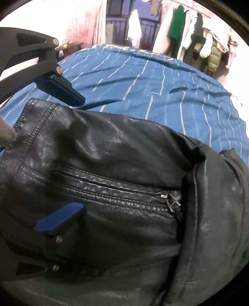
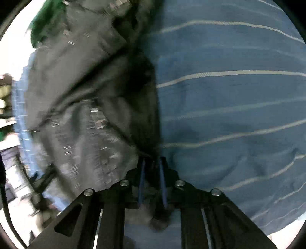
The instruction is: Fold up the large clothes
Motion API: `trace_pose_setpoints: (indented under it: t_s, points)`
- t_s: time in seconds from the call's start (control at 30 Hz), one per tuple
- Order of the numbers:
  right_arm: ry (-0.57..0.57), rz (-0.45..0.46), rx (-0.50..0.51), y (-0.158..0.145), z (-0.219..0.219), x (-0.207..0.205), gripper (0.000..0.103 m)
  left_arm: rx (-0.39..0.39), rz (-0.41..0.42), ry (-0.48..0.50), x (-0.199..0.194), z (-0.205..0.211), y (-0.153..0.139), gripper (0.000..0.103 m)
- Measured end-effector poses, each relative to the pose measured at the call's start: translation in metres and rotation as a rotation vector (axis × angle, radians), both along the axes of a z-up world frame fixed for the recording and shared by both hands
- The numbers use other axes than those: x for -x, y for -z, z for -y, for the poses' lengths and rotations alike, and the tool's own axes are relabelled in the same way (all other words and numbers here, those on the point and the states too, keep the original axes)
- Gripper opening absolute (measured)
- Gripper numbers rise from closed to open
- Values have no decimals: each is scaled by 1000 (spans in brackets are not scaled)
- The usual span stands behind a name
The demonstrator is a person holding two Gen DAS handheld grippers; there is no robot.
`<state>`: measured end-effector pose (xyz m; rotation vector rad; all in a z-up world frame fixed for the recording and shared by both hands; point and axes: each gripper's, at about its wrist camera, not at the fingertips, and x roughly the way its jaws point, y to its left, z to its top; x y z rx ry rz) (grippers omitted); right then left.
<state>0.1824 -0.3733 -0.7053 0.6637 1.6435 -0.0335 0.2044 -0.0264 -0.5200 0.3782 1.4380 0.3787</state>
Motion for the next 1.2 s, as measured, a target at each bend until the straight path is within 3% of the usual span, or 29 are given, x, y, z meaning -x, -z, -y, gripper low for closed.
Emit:
trace_pose_setpoints:
  t_s: [0.1, 0.23, 0.27, 0.3, 0.37, 0.43, 0.5, 0.57, 0.7, 0.77, 0.9, 0.93, 1.03, 1.2]
  points:
    - [24, -8, -69, -11, 9, 15, 27, 36, -2, -11, 1, -5, -5, 103]
    - [60, -132, -255, 28, -1, 36, 31, 51, -20, -22, 7, -5, 1, 103]
    - [54, -140, -318, 33, -10, 40, 30, 50, -25, -23, 9, -5, 3, 103]
    - [26, -128, -301, 29, -19, 41, 21, 47, -22, -20, 11, -6, 3, 103]
    - [-44, -101, -296, 11, -37, 41, 13, 39, -15, -13, 15, -7, 4, 103]
    - [-79, -92, -219, 0, -44, 43, 11, 34, -11, -15, 16, -7, 4, 103]
    - [-28, -148, -96, 13, -25, 58, 11, 35, -17, -16, 17, -4, 6, 103]
    - [85, -185, -139, 35, -9, 73, 11, -1, -9, -5, 18, 1, 6, 103]
    - [-89, -180, -21, 33, -33, 56, 13, -72, 14, -1, 23, 13, -1, 103]
    - [-172, -171, 11, 22, -39, 51, 23, -118, 33, -23, 28, 20, -11, 103]
    - [-260, -61, 108, -12, -32, 46, 67, -263, 83, -46, 46, 51, -36, 103]
    - [-267, -37, 123, -19, -27, 46, 73, -293, 91, -52, 52, 59, -41, 103]
    - [-281, -3, 187, -34, -5, 43, 73, -377, 109, -80, 77, 104, -57, 103]
    - [-296, 1, 307, -37, 53, 42, 73, -354, 64, -128, 121, 187, -59, 103]
